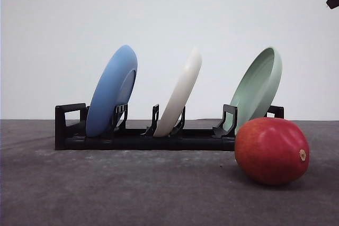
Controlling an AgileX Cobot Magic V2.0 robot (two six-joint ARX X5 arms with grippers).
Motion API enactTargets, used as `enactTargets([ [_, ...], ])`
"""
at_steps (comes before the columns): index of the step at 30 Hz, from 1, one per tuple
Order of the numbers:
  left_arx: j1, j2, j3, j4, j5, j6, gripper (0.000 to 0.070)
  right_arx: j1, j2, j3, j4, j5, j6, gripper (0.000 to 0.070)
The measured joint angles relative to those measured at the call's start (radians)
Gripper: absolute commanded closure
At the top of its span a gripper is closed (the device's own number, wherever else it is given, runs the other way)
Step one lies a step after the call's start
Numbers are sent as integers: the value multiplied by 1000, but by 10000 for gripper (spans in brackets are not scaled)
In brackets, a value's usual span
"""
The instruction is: Place pomegranate in white plate
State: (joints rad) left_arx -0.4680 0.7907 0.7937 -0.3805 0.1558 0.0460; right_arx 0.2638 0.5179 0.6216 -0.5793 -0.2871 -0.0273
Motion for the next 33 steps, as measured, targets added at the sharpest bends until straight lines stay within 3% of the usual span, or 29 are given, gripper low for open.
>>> enactTargets([
  [9, -139, 179, 0, 210, -7, 44, 267, 0, 0, 0, 0, 0, 0, 282],
  [21, -255, 509, 14, 607, -152, 43, 271, 0, 0, 0, 16, 0, 0, 282],
  [28, -293, 723, 158, 645, -225, 43, 276, 0, 0, 0, 16, 0, 0, 282],
  [33, -296, 854, 291, 525, -275, 31, 313, 0, 0, 0, 16, 0, 0, 282],
])
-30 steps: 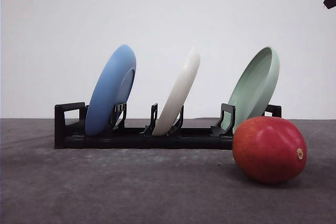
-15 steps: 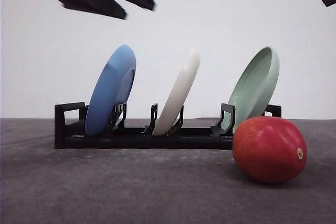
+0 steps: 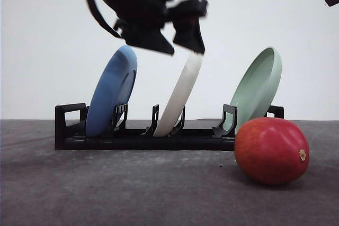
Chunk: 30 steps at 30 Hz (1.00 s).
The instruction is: Place pomegranate in white plate
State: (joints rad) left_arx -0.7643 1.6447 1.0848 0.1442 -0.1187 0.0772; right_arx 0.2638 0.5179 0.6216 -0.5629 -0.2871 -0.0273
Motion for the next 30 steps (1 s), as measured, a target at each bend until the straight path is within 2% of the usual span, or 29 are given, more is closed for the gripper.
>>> enactTargets([
  [3, 0, 71, 96, -110, -17, -31, 314, 0, 0, 0, 0, 0, 0, 282],
  [6, 0, 116, 164, -170, -18, -51, 314, 0, 0, 0, 0, 0, 0, 282],
  [13, 1, 144, 202, -193, -20, -66, 321, 0, 0, 0, 0, 0, 0, 282],
  [19, 1, 144, 202, -194, -20, -67, 501, 0, 0, 0, 1, 0, 0, 282],
  [21, 1, 144, 202, -194, -20, -67, 527, 0, 0, 0, 1, 0, 0, 282],
  [24, 1, 144, 202, -197, -20, -71, 531, 0, 0, 0, 1, 0, 0, 282],
  [30, 0, 144, 202, -218, -18, -106, 675, 0, 0, 0, 2, 0, 0, 282],
])
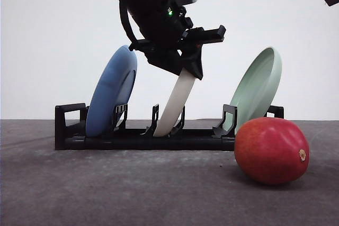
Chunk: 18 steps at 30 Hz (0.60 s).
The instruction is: Place pomegranate in white plate
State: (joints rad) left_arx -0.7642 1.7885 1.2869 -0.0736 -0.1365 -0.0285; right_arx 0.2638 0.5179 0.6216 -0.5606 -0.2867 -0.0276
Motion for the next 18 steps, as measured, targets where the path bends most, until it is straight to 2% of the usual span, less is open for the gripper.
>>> enactTargets([
  [9, 0, -4, 1, -7, -7, -48, 687, 0, 0, 0, 4, 0, 0, 282],
  [18, 1, -66, 1, -25, -5, -146, 687, 0, 0, 0, 4, 0, 0, 282],
])
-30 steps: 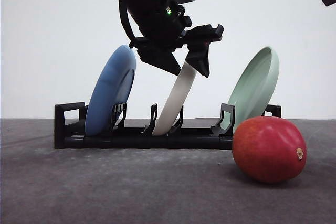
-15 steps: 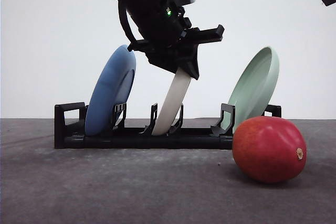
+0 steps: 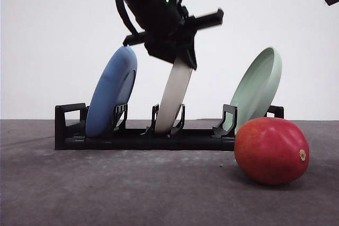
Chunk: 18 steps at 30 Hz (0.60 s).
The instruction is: Place pomegranate in white plate
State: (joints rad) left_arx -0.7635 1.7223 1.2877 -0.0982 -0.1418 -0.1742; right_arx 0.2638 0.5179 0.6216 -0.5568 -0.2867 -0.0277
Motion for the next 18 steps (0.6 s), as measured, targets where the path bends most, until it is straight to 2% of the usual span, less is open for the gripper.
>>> enactTargets([
  [11, 0, -113, 0, -12, 0, -100, 687, 0, 0, 0, 0, 0, 0, 282],
  [18, -10, -236, 0, -133, 10, -126, 687, 0, 0, 0, 0, 0, 0, 282],
])
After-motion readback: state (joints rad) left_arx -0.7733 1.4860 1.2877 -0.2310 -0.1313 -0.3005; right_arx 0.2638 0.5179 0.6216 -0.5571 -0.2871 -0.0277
